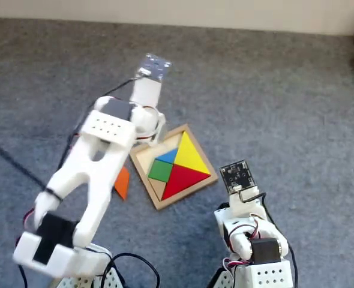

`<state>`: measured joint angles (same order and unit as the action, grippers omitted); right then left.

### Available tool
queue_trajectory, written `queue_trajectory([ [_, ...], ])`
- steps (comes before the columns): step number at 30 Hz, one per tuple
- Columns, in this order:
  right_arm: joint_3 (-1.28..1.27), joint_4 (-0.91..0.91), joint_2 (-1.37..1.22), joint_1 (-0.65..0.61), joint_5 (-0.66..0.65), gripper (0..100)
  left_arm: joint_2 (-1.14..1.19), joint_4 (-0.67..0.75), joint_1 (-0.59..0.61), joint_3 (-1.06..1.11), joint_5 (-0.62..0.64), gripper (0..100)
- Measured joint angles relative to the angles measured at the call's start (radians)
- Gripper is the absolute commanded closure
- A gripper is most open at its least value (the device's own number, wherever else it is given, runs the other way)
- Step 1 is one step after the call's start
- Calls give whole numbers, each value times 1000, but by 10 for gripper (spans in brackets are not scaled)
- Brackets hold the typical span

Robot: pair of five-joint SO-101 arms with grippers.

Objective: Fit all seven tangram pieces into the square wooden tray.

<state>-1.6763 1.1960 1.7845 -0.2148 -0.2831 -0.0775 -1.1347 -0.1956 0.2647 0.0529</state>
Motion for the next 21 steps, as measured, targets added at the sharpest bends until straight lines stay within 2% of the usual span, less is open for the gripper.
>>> queue_trajectory([
  [6,0,0,0,0,0,994,-80,-180,100,9,-51,729],
  [10,0,0,0,0,0,994,-84,-222,146,124,-63,730],
  [15,0,0,0,0,0,994,-84,-215,149,270,-120,730],
  [21,0,0,0,0,0,994,-84,-57,150,431,-126,730],
])
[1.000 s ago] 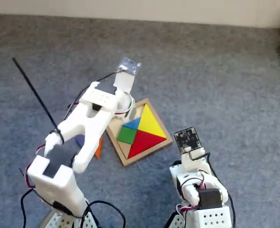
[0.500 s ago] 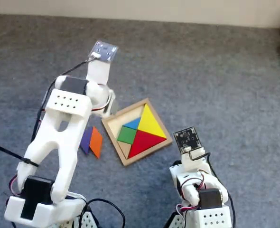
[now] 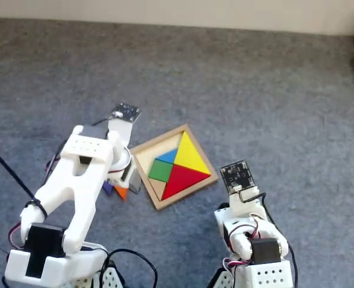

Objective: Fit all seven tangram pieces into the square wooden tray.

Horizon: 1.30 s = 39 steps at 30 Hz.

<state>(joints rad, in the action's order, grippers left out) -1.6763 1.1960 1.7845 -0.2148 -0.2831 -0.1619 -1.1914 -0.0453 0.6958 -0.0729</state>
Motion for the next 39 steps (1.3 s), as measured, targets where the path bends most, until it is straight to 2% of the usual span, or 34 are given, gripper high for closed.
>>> queue_trajectory([
  [12,0,0,0,0,0,994,-2,189,-18,103,0,730],
  [16,0,0,0,0,0,994,-2,195,-29,104,0,733],
  [22,0,0,0,0,0,994,-2,198,-29,104,0,790],
  [39,0,0,0,0,0,994,-75,198,-86,104,0,789],
])
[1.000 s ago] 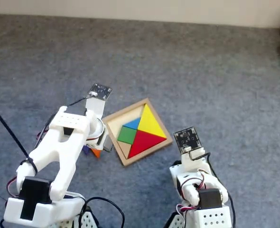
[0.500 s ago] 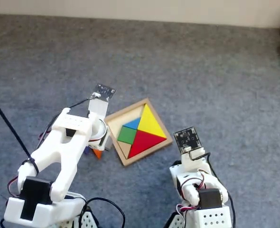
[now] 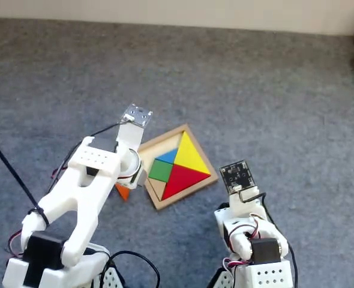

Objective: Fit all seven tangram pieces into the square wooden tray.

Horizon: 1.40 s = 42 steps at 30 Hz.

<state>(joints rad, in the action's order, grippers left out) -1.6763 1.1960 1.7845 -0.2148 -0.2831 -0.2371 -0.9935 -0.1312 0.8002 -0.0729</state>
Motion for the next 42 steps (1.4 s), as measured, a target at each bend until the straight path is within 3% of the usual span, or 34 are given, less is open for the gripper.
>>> queue_trajectory([
  [7,0,0,0,0,0,994,150,-2,2,-57,0,793],
  [14,0,0,0,0,0,994,292,-104,5,-209,-5,794],
  [32,0,0,0,0,0,994,328,-143,100,-216,0,841],
  [42,0,0,0,0,0,994,328,-147,115,-213,-2,944],
])
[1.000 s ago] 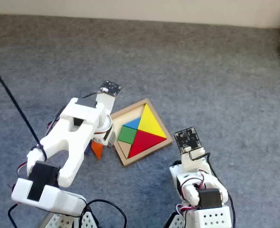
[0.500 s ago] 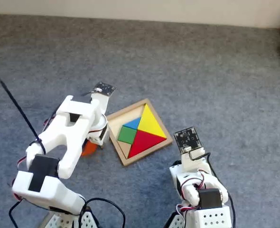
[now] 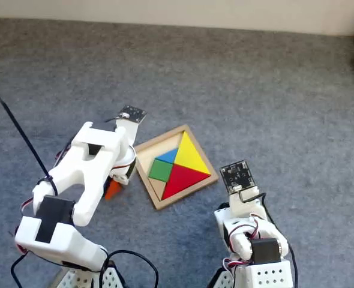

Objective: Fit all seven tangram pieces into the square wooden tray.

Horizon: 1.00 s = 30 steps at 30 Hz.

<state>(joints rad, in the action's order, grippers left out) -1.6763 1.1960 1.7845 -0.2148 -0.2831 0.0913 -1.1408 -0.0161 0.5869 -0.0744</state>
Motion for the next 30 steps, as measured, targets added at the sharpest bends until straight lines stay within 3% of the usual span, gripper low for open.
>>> queue_trajectory([
  [4,0,0,0,0,0,994,2,0,2,0,0,998],
  [11,0,0,0,0,0,994,-140,-49,-3,12,-41,995],
  [19,0,0,0,0,0,994,-296,-160,-164,-64,-41,995],
  [30,0,0,0,0,0,994,106,-287,-302,-516,-41,995],
])
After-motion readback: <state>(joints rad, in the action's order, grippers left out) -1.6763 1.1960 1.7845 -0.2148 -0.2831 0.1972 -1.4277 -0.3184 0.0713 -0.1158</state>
